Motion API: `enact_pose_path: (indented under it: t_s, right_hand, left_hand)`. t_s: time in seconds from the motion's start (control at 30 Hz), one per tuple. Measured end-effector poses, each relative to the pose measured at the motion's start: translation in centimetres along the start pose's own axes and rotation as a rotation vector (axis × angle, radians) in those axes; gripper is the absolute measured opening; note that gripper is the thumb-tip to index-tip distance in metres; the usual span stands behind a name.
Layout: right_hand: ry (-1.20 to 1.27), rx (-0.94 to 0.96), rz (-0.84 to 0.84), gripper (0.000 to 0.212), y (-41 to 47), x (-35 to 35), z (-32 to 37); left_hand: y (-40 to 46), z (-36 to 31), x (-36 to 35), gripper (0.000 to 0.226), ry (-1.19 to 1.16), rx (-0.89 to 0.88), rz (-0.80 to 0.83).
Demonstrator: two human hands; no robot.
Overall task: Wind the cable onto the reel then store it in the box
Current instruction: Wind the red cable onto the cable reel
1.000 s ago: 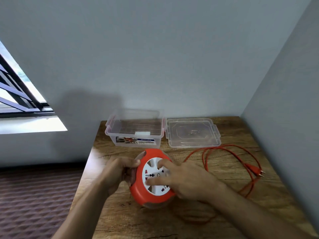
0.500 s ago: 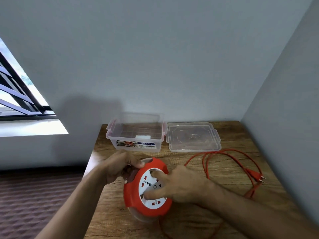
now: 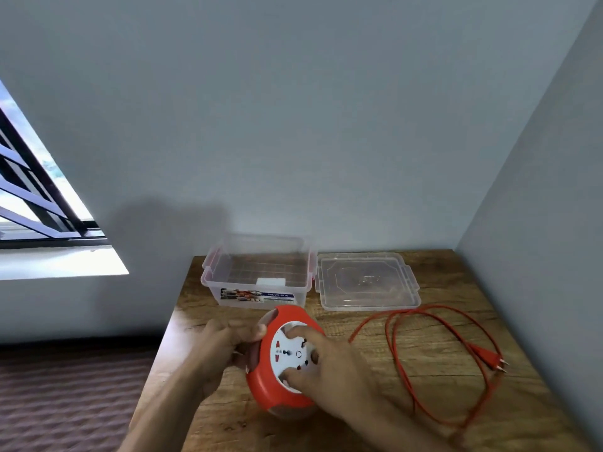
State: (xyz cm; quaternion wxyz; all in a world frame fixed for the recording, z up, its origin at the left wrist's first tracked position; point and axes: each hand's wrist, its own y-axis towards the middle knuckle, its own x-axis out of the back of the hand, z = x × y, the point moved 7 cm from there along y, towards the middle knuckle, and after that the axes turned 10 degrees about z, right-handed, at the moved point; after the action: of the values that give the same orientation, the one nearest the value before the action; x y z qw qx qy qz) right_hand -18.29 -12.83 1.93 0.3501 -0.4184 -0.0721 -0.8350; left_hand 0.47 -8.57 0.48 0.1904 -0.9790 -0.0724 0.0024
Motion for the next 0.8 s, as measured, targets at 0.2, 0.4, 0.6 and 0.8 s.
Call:
enact_pose_path:
  t_s: [0.2,0.4,0.6,0.8]
  right_hand:
    - [0.355,-0.206,-0.089,0.055,0.3,-0.4,-0.9]
    - [0.488,-0.358,-0.081,0.052,0.3,-1.5,-1.8]
    - [0.89,-0.493,0.021,0.048,-0.1,-2.4,-2.5]
    - [-0.285,-0.027,-0.052,0.039,-0.2,3.2,-0.1]
  left_hand:
    - [-0.9,-0.1,-1.0,0.022,-0.054,-0.154,-0.035]
    - [-1.7,0.0,-1.9,0.018,-0.027,-0.246,-0.02]
    - [-1.7,0.8,-2.5,0.016,0.094,-0.296,-0.059]
    - [-0.9,1.3,-0.8,0.021,-0.099,-0.128,-0.066]
